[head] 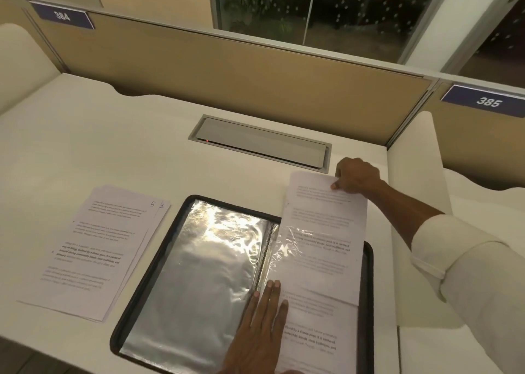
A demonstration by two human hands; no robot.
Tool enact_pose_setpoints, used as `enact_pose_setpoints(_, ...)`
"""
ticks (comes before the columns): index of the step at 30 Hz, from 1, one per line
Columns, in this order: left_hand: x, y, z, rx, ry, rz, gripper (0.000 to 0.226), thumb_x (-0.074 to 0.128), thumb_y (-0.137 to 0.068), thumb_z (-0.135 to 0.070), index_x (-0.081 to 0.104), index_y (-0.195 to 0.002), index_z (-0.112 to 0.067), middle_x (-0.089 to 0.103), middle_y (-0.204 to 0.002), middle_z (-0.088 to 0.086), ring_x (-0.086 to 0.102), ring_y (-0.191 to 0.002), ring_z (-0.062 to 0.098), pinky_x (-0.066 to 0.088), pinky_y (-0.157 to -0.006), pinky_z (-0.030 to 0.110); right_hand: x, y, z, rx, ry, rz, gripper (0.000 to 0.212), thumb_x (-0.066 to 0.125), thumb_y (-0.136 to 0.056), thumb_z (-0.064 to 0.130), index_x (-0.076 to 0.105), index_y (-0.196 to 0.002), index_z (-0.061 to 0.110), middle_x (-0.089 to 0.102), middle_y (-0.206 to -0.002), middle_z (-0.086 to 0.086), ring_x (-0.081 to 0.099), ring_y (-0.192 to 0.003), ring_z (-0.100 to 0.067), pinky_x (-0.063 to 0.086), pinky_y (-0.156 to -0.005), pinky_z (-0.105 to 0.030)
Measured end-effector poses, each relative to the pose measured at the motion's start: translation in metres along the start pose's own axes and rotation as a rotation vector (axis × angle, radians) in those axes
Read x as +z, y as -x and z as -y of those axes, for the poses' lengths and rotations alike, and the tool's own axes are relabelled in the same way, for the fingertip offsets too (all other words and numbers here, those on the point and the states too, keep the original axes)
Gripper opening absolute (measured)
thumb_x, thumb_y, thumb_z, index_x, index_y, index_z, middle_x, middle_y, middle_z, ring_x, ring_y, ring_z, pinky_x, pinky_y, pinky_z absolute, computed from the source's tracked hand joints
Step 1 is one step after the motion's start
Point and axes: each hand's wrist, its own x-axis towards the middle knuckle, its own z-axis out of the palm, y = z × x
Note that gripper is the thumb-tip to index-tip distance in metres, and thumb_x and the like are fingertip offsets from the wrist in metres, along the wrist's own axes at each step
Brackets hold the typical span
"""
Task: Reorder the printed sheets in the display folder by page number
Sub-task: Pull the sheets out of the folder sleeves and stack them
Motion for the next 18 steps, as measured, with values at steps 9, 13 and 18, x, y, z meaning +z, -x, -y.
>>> enact_pose_setpoints(9, 0.007, 0.0, 0.005, 0.041, -0.061, -0.063, 0.053, 0.074, -0.09, -0.015, 0.057, -0.14, -0.008, 0.047, -0.158, 0.026, 0.045, -0.149, 0.041, 0.055, -0.102, 0.055, -0.071, -0.006, -0.005, -0.148, -0.081, -0.635, 0.014, 0.074, -0.095, 0.024, 0.069, -0.102, 0.012, 0.074, -0.097, -0.017, 0.068, -0.087, -0.039, 0.046, -0.069, -0.038)
enact_pose_setpoints(13, 0.006, -0.001, 0.009, 0.036, 0.003, 0.05, 0.04, 0.07, -0.096, -0.02, 0.061, -0.135, -0.011, 0.047, -0.158, 0.026, 0.045, -0.149, 0.04, 0.055, -0.103, 0.054, -0.11, 0.023, 0.013, -0.376, -0.136, -0.803, 0.014, 0.075, -0.093, 0.031, 0.071, -0.098, 0.018, 0.076, -0.088, -0.009, 0.067, -0.076, -0.036, 0.053, -0.063, -0.04)
enact_pose_setpoints(18, -0.03, -0.013, 0.027, -0.136, 0.342, 0.295, 0.085, 0.051, -0.091, -0.08, 0.048, -0.15, -0.018, 0.028, -0.171, 0.007, 0.03, -0.156, 0.023, 0.052, -0.11, 0.046, -0.134, 0.099, 0.059, -0.714, -0.119, -0.838, 0.011, 0.077, -0.094, 0.026, 0.073, -0.095, 0.016, 0.074, -0.088, -0.003, 0.062, -0.071, -0.021, 0.054, -0.059, -0.039)
